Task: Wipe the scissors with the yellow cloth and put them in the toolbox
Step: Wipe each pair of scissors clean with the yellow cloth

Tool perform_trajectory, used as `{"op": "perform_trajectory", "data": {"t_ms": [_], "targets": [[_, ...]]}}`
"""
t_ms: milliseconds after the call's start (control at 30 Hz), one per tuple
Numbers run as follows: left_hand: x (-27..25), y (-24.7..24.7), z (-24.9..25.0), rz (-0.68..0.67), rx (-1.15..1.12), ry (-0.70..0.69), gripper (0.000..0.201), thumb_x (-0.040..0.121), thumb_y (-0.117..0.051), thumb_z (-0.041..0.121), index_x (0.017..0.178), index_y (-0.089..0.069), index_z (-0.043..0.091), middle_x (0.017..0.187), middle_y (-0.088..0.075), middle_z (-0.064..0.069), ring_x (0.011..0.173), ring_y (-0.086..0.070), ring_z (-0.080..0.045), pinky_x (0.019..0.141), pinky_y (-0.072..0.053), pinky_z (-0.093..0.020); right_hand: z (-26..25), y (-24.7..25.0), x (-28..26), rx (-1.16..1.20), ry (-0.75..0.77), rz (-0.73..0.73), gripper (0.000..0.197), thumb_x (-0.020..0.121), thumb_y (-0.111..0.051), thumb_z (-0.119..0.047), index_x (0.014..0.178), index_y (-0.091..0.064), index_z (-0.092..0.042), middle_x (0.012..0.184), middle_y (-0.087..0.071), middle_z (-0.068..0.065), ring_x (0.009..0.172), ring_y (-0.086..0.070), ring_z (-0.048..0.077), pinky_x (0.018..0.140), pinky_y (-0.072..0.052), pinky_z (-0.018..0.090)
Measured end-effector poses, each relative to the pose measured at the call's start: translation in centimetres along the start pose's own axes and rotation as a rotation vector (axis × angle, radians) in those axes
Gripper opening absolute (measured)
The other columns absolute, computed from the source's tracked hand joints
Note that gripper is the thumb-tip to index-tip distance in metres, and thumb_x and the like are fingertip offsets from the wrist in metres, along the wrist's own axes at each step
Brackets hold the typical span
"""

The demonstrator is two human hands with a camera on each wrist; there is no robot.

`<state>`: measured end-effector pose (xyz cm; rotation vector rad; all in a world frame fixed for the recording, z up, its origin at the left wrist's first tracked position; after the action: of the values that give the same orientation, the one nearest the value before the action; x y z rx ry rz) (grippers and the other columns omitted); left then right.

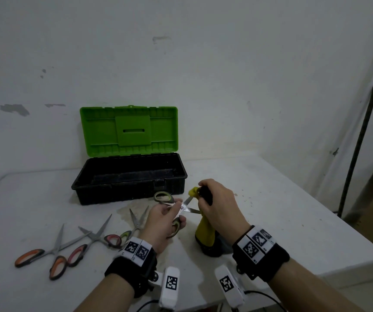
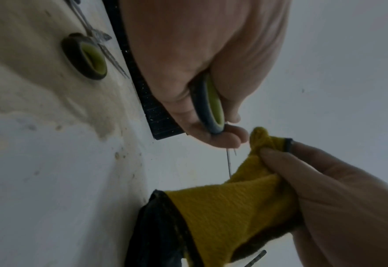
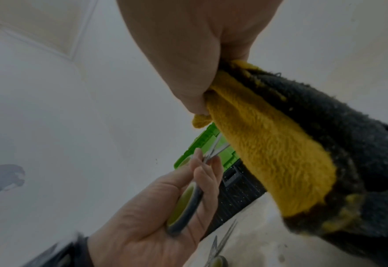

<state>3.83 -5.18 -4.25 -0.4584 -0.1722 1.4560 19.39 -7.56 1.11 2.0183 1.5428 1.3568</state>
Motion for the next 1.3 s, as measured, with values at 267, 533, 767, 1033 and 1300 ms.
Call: {"op": "perform_trajectory", "data": {"t_ms": [267,533,767,1033,1300], "targets": [[0.0,-0.1,-0.3,0.019,0.122,-0.075,0.025,0.1,-0.058,0.014,0.096,-0.069,-0.009,0.066,-0.06,-0.012,0.056,-0.056,-0.016,0.052,-0.053,-0.022,0.0,-2.2,-1.3,-0.042,0.122,-0.145,0.022,0.09,-0.059,-0.01,0.108,-0.069,-0.019,0.095,-0.058,0.002,0.083,-0.057,0.018,0.072,-0.05,0.032],[0.1,0.2,-0.8,0.044,0.087,-0.075,0.021,0.098,-0.062,0.013,0.096,-0.069,-0.007,0.063,-0.056,-0.012,0.054,-0.054,-0.016,0.054,-0.055,-0.026,2.6,-0.2,1.0,-0.045,-0.092,0.041,0.017,0.098,-0.054,-0.022,0.11,-0.066,-0.02,0.096,-0.058,-0.001,0.086,-0.056,0.016,0.072,-0.043,0.02],[0.1,-0.4,-0.6,-0.012,0.126,-0.108,0.026,0.1,-0.058,0.015,0.094,-0.069,-0.007,0.066,-0.056,-0.014,0.058,-0.054,-0.018,0.053,-0.052,-0.024,0.0,-2.6,-1.7,-0.106,0.131,-0.149,0.019,0.098,-0.051,-0.021,0.113,-0.063,-0.019,0.1,-0.053,0.002,0.082,-0.057,0.024,0.071,-0.052,0.041],[0.2,0.4,-0.6,0.037,0.115,-0.091,0.023,0.098,-0.062,0.016,0.094,-0.067,-0.005,0.063,-0.057,-0.012,0.054,-0.055,-0.017,0.056,-0.053,-0.028,1.8,-0.3,0.5,-0.107,-0.023,-0.025,0.008,0.097,-0.052,-0.018,0.1,-0.059,-0.02,0.096,-0.056,0.001,0.084,-0.056,0.022,0.072,-0.05,0.038],[-0.2,-0.1,-0.5,-0.001,0.05,-0.047,0.022,0.1,-0.058,0.015,0.092,-0.067,-0.004,0.065,-0.053,-0.011,0.047,-0.051,-0.011,0.049,-0.052,-0.023,0.8,-1.8,-0.8,-0.046,0.079,-0.125,0.021,0.092,-0.053,-0.008,0.099,-0.068,-0.021,0.099,-0.059,-0.001,0.08,-0.06,0.02,0.069,-0.054,0.041]]}}
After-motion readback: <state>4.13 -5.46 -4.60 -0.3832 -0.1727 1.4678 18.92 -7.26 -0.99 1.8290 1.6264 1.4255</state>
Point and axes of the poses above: each hand's wrist, its own x-axis towards the middle knuckle, its own y-axis out of the back of the hand, z = x × y, the point moved 2 cm from there along x, towards the middle knuckle
